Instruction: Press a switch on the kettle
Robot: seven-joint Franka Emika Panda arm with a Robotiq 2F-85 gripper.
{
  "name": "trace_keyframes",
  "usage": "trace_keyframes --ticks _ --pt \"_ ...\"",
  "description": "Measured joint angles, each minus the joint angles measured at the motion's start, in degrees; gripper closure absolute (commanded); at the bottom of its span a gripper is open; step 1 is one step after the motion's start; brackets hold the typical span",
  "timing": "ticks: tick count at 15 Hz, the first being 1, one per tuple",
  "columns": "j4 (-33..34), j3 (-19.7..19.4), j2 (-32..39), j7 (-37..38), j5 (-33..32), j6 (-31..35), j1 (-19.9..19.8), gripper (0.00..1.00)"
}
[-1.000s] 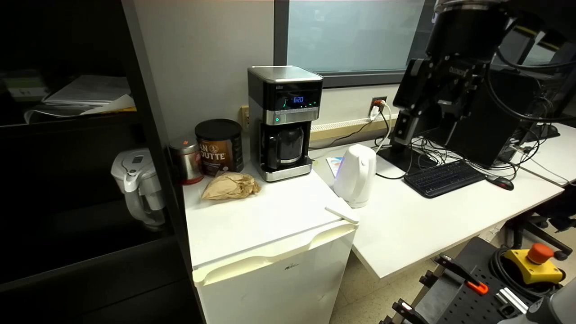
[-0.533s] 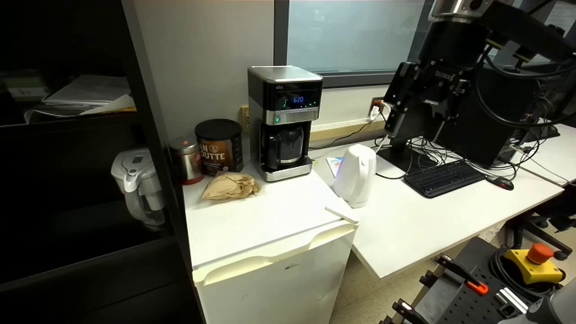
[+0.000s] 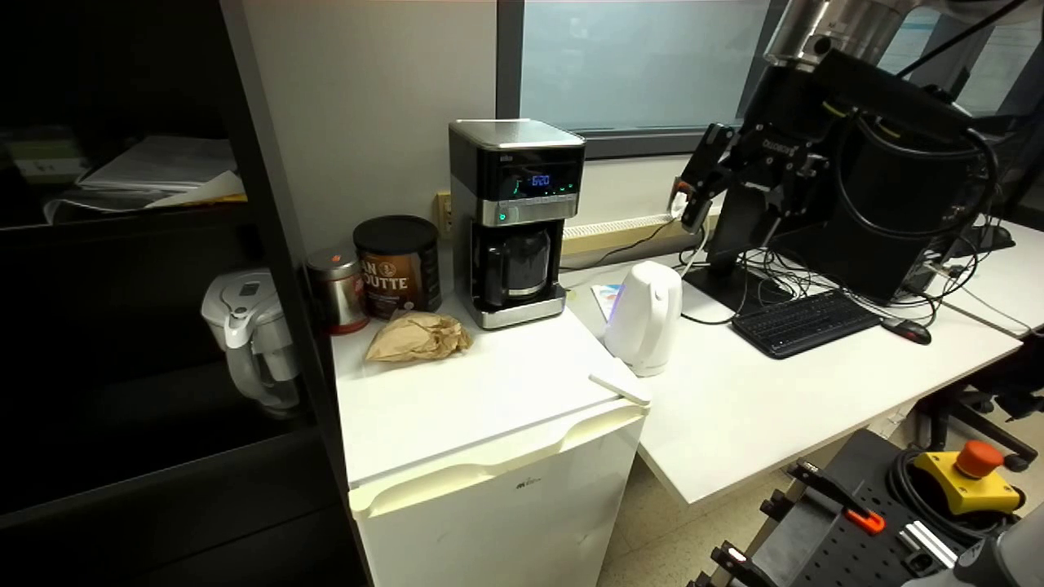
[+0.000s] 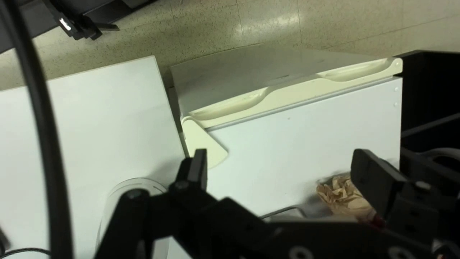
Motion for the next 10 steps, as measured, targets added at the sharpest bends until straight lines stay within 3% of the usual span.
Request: trace_keyframes --ticks 10 --pt "-1.2 -2.8 5.9 2.7 -6.0 13.4 -5.6 0.00"
